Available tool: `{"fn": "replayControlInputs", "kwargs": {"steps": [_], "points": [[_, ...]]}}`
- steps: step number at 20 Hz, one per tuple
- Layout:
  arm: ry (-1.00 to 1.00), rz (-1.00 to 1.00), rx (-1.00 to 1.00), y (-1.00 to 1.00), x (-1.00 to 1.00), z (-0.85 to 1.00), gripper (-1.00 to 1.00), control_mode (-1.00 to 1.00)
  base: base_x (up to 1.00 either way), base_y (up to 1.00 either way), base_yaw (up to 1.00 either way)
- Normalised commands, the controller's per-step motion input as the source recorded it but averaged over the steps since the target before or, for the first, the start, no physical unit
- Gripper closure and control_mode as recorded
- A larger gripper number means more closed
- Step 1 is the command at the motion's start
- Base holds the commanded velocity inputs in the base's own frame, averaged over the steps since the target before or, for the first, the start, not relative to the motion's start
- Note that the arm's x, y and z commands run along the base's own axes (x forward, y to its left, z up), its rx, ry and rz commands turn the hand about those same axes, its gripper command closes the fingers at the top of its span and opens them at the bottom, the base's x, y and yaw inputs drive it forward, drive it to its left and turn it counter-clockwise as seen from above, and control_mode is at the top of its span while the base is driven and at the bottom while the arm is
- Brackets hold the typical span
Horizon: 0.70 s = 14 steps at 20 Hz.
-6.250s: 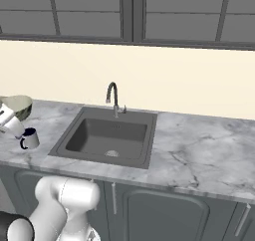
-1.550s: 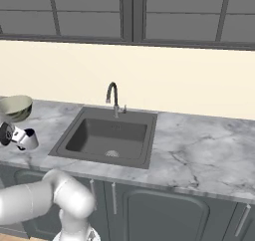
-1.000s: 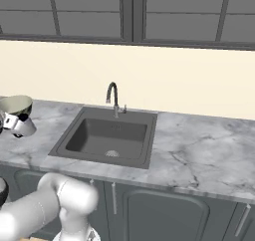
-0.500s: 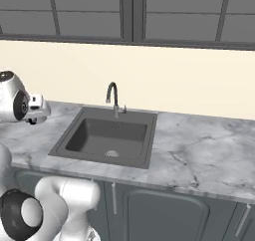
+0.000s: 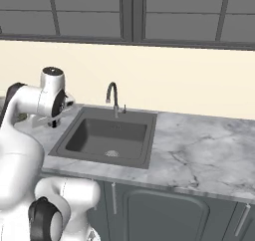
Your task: Pick the mug and place it in the sink. Pick the bowl and place it in the open cabinet and then close the cabinet.
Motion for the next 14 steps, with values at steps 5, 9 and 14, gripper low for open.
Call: {"fn": "replayControlInputs", "kwargs": {"steps": [5, 9, 14], "points": [[-0.01, 0.61, -0.02, -0.42, 0.23, 0.00, 1.00, -1.00, 0.00, 0.00, 0.00], [0.00, 0.62, -0.05, -0.42, 0.35, 0.00, 1.00, -1.00, 0.00, 0.00, 0.00], [0.00, 0.58, -0.06, -0.32, 0.24, -0.07, 1.00, -1.00, 0.00, 0.00, 0.00]]}}
